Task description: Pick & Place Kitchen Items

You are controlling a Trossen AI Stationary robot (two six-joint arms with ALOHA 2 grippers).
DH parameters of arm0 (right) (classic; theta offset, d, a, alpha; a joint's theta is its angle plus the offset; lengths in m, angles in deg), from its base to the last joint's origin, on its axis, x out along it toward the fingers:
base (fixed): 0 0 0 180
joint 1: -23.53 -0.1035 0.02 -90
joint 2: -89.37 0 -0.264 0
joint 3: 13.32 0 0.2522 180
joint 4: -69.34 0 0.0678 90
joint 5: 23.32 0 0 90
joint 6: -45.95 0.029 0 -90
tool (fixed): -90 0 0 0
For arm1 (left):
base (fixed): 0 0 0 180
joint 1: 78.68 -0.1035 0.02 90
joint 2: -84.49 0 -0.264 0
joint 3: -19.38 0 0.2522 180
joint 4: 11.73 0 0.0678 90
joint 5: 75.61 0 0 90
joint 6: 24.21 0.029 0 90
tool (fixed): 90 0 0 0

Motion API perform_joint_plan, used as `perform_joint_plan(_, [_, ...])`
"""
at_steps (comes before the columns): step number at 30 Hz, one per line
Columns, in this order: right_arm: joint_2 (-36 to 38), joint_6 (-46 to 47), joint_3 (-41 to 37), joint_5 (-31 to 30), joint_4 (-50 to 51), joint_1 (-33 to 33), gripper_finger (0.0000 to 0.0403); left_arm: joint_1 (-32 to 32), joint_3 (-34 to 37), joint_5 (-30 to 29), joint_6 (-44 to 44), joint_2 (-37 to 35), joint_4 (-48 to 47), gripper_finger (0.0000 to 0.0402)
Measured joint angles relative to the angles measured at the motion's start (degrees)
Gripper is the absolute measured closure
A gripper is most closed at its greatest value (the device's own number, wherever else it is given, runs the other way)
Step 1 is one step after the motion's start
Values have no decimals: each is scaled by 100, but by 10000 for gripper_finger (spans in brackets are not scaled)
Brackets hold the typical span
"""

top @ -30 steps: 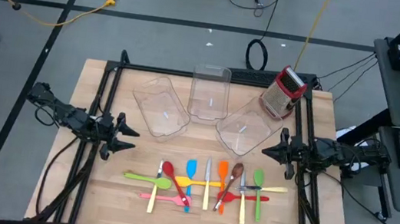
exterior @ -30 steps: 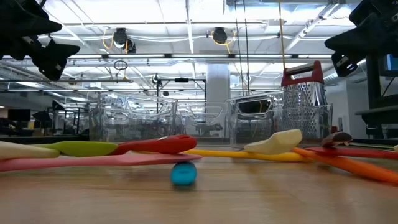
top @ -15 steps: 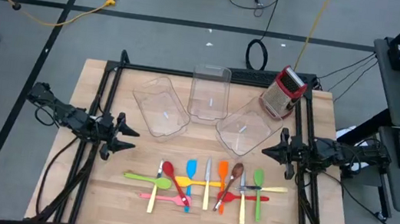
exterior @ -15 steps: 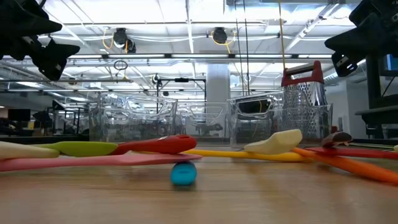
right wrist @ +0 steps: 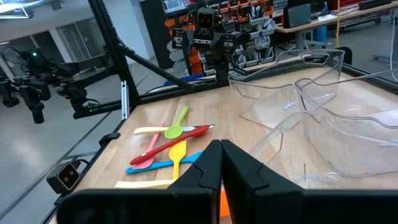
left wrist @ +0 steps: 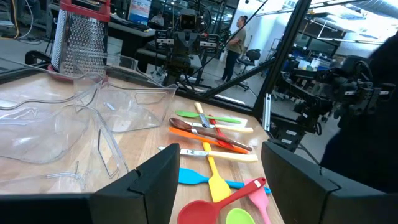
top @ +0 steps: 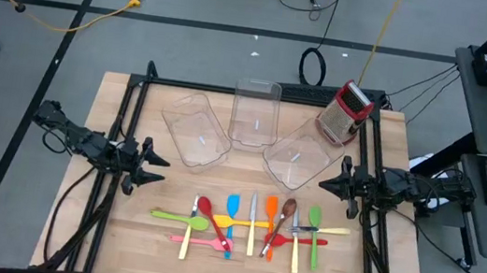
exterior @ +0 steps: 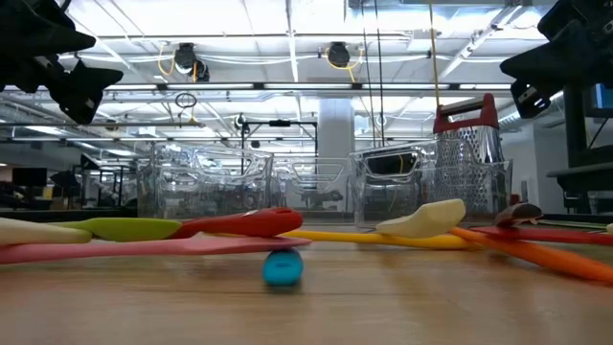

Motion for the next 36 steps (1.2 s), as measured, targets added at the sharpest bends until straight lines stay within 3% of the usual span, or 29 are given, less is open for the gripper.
perform_joint_plan(30, [-2,260,1,-28,0,2,399,-2,0,-136,-8,-1,54,172])
perform_joint_plan(33, [-2,260,2,-2,0,2,399,-6,0,-228,-372,0,415,172])
perform_joint_plan(36, [1,260,2,-4,0,2,399,-28,0,-685,-1197,-2,1137,172])
